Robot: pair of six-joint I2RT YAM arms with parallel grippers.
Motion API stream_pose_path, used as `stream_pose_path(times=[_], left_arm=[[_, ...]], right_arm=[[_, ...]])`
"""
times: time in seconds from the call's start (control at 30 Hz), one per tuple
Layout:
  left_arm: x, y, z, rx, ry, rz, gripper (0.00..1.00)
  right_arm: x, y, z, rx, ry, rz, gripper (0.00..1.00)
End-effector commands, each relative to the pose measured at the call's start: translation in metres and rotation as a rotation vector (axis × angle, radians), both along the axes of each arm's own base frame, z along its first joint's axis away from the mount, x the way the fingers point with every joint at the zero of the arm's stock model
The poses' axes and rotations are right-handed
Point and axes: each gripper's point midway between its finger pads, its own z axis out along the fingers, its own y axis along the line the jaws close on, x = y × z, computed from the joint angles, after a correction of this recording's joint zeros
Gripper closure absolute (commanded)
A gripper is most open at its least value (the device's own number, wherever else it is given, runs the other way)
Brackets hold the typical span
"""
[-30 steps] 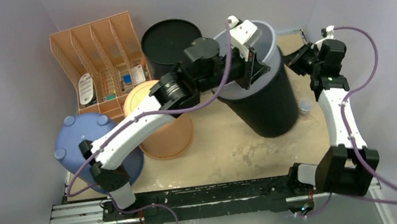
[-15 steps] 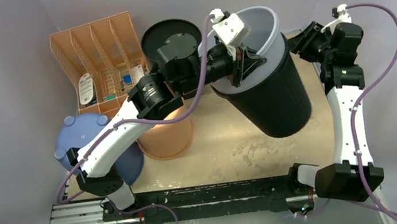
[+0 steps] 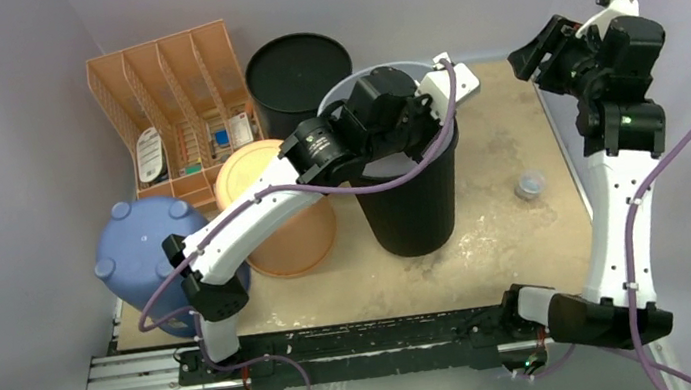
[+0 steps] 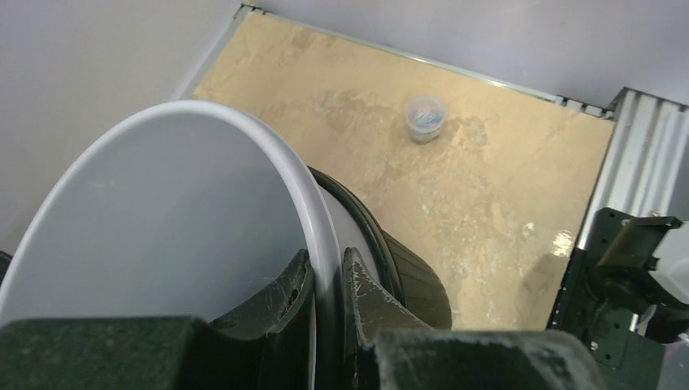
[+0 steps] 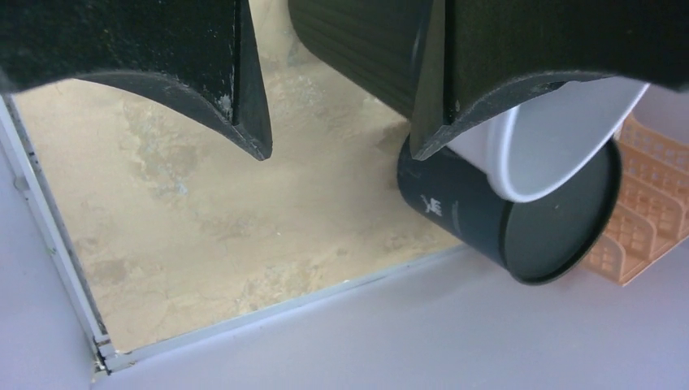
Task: Turn the large container upside down
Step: Adjust the container in the container.
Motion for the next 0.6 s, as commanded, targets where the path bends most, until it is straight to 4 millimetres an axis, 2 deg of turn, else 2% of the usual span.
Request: stream_pose_path(times=[0.0, 0.1, 0.3, 0.4, 0.57], left_arm=[[0.022, 0.003, 0.073, -0.173, -0.206, 0.091, 1.00], [0.027, -0.004, 0.072, -0.196, -0.218, 0.105, 1.00], [0.036, -0.016, 0.072, -0.214, -0.250, 0.139, 1.00], [0.040, -0.026, 0.062, -0.184, -0.238, 0.127, 1.00], [0.041, -0.030, 0.057, -0.182, -0.237, 0.122, 1.00]], right_arm=[[-0.009, 0.023, 0.003, 0.023, 0.069, 0.115, 0.37], [-0.009, 0.045, -0.021, 0.010, 0.151, 0.188, 0.42], [-0.005, 0.072, -0.043, 0.023, 0.189, 0.233, 0.42], [0.000, 0.089, -0.055, 0.025, 0.233, 0.281, 0.43], [0.003, 0.103, -0.068, 0.034, 0.261, 0.306, 0.46]])
